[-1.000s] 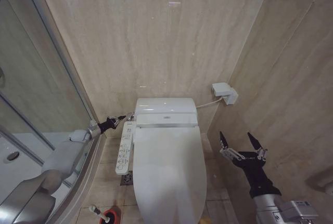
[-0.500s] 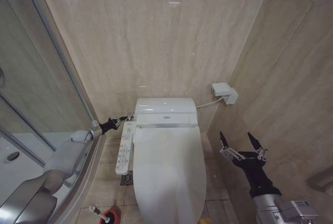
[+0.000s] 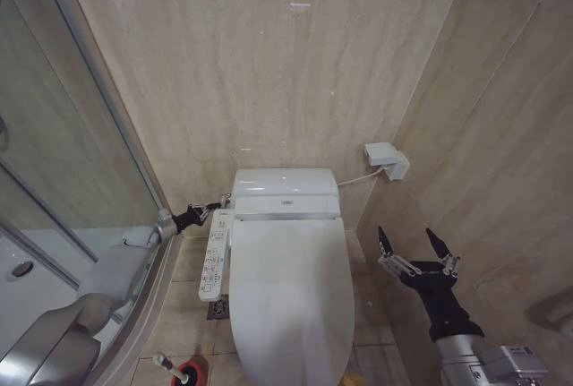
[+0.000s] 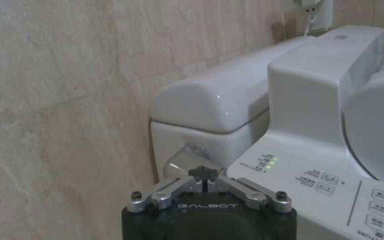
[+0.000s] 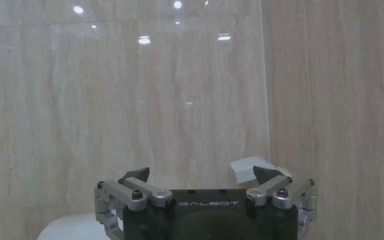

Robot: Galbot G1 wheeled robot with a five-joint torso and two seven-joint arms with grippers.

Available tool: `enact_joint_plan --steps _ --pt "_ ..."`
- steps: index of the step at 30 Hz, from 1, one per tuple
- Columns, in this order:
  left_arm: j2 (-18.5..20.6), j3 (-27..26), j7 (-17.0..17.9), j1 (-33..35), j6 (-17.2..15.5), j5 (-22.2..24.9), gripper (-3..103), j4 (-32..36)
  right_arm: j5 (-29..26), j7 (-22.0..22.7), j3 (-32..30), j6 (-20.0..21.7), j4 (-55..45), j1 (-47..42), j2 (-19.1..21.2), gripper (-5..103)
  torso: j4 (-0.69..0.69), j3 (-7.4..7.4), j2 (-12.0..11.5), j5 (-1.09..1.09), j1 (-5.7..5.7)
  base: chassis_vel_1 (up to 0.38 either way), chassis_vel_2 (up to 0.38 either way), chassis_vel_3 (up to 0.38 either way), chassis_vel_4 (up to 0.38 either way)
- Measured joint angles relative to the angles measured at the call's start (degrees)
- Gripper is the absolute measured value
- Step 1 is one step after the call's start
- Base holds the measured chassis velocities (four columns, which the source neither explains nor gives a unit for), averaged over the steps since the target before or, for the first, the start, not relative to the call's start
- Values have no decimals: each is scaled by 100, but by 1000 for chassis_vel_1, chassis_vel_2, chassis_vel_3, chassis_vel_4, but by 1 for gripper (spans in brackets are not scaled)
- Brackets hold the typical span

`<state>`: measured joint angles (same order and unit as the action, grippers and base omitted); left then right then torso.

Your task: Open the toilet lid, clean the toilet bowl with a toilet brush, close the toilet lid, and flush.

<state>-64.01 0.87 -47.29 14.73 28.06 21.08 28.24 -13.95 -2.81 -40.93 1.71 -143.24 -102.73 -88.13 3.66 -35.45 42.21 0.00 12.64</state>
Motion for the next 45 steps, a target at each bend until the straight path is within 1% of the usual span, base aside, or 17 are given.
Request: enact_joint_plan --steps 18,33,45 --pt "13 8 -66 -23 -4 7 0 44 0 0 0 0 0 0 0 100 0 0 0 0 0 0 0 0 0" --pt "-101 13 -134 -115 -12 -7 0 -148 0 0 0 0 0 0 0 100 0 0 0 0 0 0 0 0 0" --pt "-107 -22 -169 -98 -12 -87 0 -244 0 0 0 0 0 0 0 100 -1 0 0 0 0 0 0 0 0"
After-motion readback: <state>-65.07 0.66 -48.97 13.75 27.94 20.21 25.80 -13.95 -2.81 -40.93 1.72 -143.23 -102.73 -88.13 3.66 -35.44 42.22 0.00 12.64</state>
